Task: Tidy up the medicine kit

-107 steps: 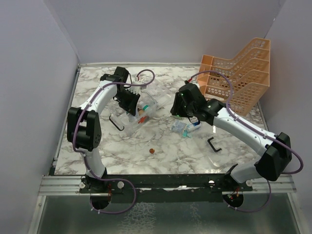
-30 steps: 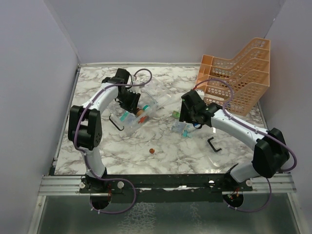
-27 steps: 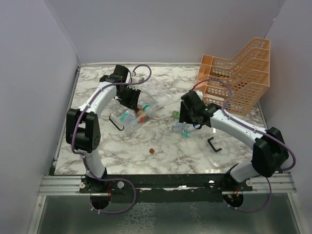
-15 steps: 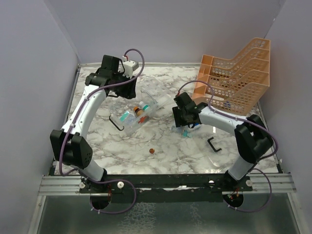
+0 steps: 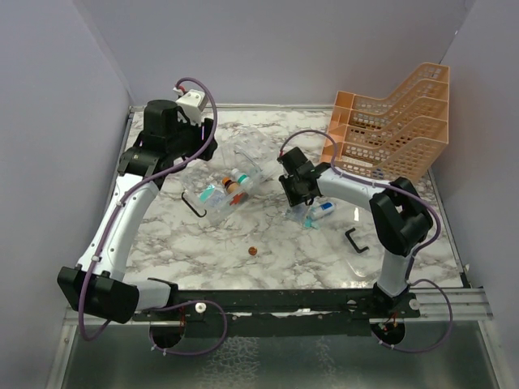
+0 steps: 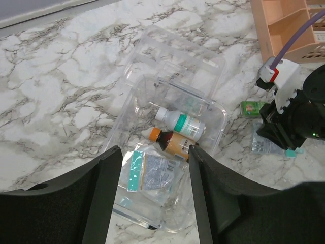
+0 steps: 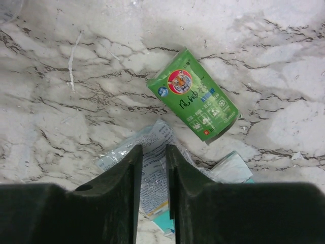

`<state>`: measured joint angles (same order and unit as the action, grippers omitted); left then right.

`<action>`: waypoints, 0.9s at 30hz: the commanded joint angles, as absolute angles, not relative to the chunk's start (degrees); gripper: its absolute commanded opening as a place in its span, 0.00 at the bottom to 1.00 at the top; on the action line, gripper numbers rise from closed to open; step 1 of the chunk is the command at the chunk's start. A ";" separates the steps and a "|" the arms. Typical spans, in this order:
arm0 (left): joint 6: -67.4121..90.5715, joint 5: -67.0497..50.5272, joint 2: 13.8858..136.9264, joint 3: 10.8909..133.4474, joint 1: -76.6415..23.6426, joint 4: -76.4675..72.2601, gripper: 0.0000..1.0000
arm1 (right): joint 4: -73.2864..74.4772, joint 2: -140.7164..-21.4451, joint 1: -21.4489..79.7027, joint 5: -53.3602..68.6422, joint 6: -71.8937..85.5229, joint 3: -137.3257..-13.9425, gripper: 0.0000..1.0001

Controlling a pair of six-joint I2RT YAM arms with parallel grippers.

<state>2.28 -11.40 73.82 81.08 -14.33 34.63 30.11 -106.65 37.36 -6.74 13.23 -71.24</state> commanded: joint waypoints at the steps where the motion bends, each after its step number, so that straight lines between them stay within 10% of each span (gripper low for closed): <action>1: 4.82 -9.46 71.78 79.88 -14.41 30.79 0.59 | 31.81 -109.31 37.05 -4.83 12.66 -72.50 0.18; 13: 7.45 -12.54 71.72 78.07 -14.40 29.09 0.62 | 28.63 -105.78 37.08 -3.56 21.68 -71.80 0.01; 21: 7.30 -14.34 70.94 77.82 -14.41 29.09 0.63 | 30.95 -101.11 34.05 -4.31 19.88 -71.54 0.47; 27: 7.01 -15.51 70.85 77.86 -14.41 29.01 0.64 | 31.36 -103.58 31.99 -1.51 15.30 -71.81 0.54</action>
